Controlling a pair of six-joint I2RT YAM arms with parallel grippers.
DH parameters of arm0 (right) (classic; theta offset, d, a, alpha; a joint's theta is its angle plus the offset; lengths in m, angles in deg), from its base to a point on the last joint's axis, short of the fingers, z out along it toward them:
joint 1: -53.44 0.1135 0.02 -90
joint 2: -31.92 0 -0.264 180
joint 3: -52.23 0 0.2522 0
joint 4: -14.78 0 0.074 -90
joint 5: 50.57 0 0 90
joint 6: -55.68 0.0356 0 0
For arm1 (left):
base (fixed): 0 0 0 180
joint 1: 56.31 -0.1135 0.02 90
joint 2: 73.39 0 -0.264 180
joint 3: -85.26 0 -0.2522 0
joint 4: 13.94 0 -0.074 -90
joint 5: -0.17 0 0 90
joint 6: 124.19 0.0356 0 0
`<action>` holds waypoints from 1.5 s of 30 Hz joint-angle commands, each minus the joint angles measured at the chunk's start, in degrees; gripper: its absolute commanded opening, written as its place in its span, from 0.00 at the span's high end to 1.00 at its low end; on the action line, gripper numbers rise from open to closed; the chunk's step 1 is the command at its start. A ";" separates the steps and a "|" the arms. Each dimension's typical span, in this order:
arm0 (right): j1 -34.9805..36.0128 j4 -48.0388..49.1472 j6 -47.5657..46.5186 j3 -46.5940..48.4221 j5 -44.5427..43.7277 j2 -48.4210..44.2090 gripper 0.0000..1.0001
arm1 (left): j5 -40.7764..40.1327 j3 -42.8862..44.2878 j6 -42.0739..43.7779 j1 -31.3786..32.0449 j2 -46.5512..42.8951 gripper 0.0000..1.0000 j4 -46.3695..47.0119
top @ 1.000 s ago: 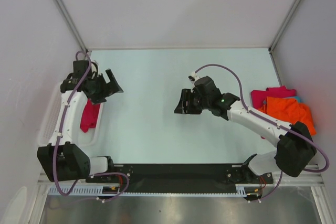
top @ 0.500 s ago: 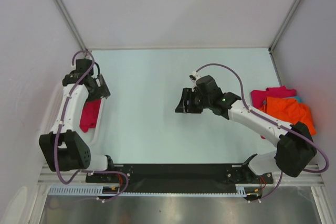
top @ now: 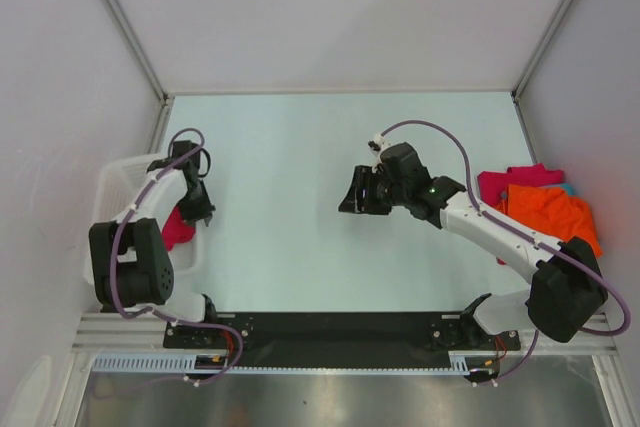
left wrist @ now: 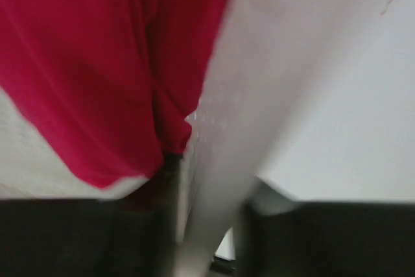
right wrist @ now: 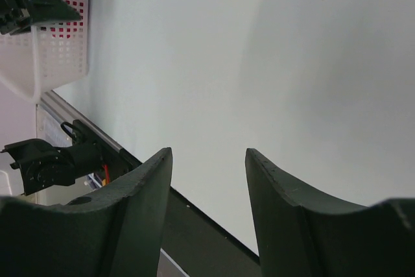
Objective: Fold and stack the t-shirts
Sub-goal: Grab crumpled tshirt from bin with the right arm
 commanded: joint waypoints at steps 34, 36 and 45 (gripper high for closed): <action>-3.74 -7.34 -4.48 6.62 -6.92 -6.25 0.46 | 5.92 35.53 6.53 15.80 39.59 1.00 2.23; -3.74 -8.57 -4.84 7.06 -8.06 -7.92 0.46 | 8.19 39.12 5.92 13.95 41.96 1.00 1.79; -3.74 -10.77 -5.36 9.08 -9.03 -10.39 0.46 | 3.12 59.93 7.05 8.49 50.83 1.00 -9.44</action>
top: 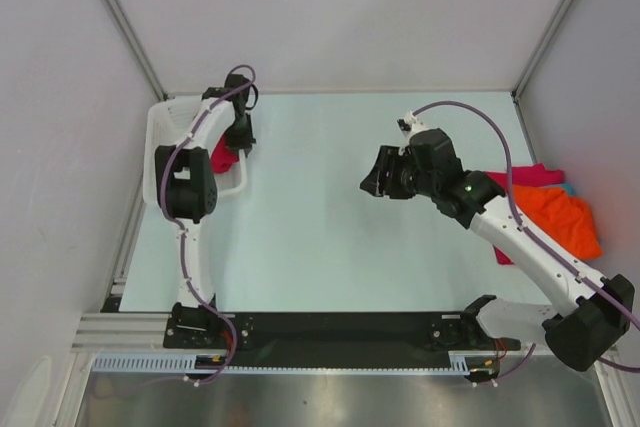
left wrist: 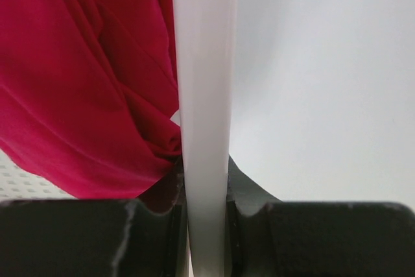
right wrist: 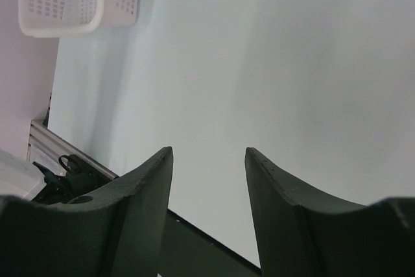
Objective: Fold and stack the t-shirts
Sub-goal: Grab crumpled tshirt from bin with the right arm
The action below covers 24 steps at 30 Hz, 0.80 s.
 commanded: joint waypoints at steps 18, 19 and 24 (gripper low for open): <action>2.28 -2.45 -1.87 5.18 -1.36 0.31 0.47 | -24.42 -9.70 1.27 -11.76 4.67 1.00 -8.16; 2.37 -2.45 -1.78 5.27 -1.36 0.31 0.46 | -24.16 -11.30 0.92 -12.12 3.71 1.00 -7.45; 2.98 -2.19 -1.69 5.36 -1.01 0.48 0.47 | -20.38 -18.86 -0.40 -13.88 -2.45 1.00 -5.08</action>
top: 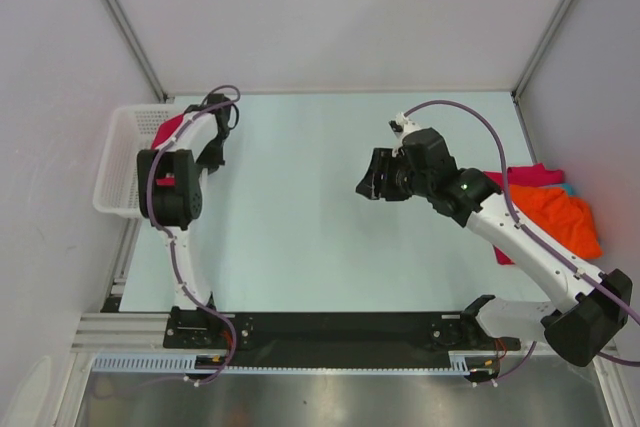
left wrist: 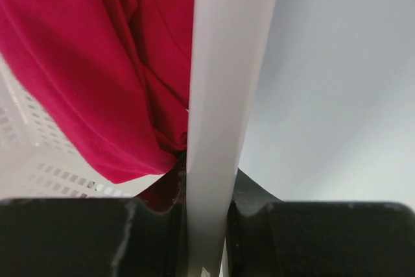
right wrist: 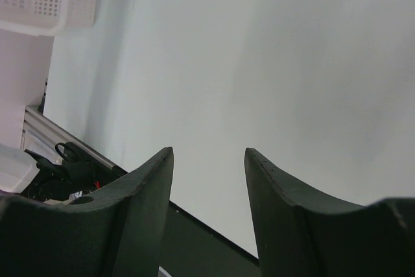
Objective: Fold and stack the t-shirts
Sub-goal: Grab crumpled tshirt from bin with the right arm
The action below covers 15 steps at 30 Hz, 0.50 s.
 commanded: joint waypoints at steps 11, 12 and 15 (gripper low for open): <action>2.41 0.70 -0.29 1.03 -1.86 -2.60 0.47 | 4.78 -11.17 -7.26 -7.72 -4.47 0.50 -5.27; 2.49 0.61 -0.03 0.94 -1.95 -2.87 0.47 | 4.69 -11.26 -7.09 -7.54 -4.65 0.47 -5.27; 2.49 0.61 0.06 0.67 -2.04 -3.31 0.47 | 3.99 -12.14 -6.65 -6.23 -5.61 0.47 -4.48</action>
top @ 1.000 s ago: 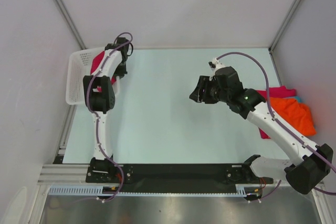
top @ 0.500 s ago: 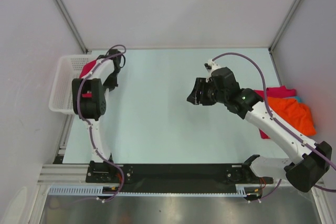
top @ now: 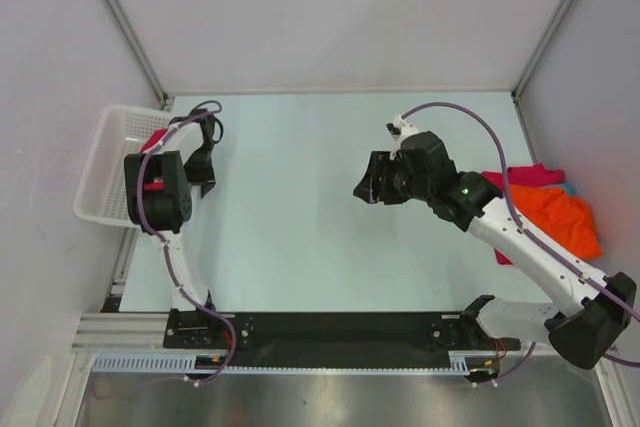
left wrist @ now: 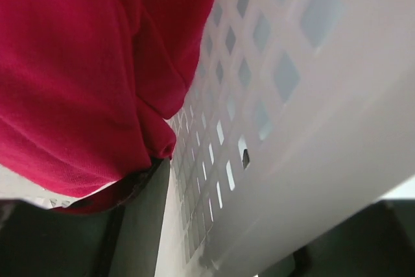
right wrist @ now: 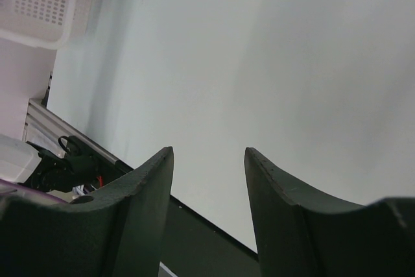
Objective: Fold and stack the t-shirts
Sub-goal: Grab crumpled tshirt from bin with the right arm
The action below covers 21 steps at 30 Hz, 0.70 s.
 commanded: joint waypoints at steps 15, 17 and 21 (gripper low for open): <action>4.35 2.94 2.19 0.78 -3.08 -0.71 0.47 | 5.08 2.19 -3.94 10.80 -3.09 0.27 -2.97; 5.23 3.02 2.45 0.52 -3.70 -0.44 0.47 | 6.04 4.30 -4.20 12.02 -2.83 0.27 -3.76; 5.84 3.46 2.63 0.60 -3.78 0.09 0.47 | 7.63 6.94 -4.47 14.22 -2.74 0.27 -4.20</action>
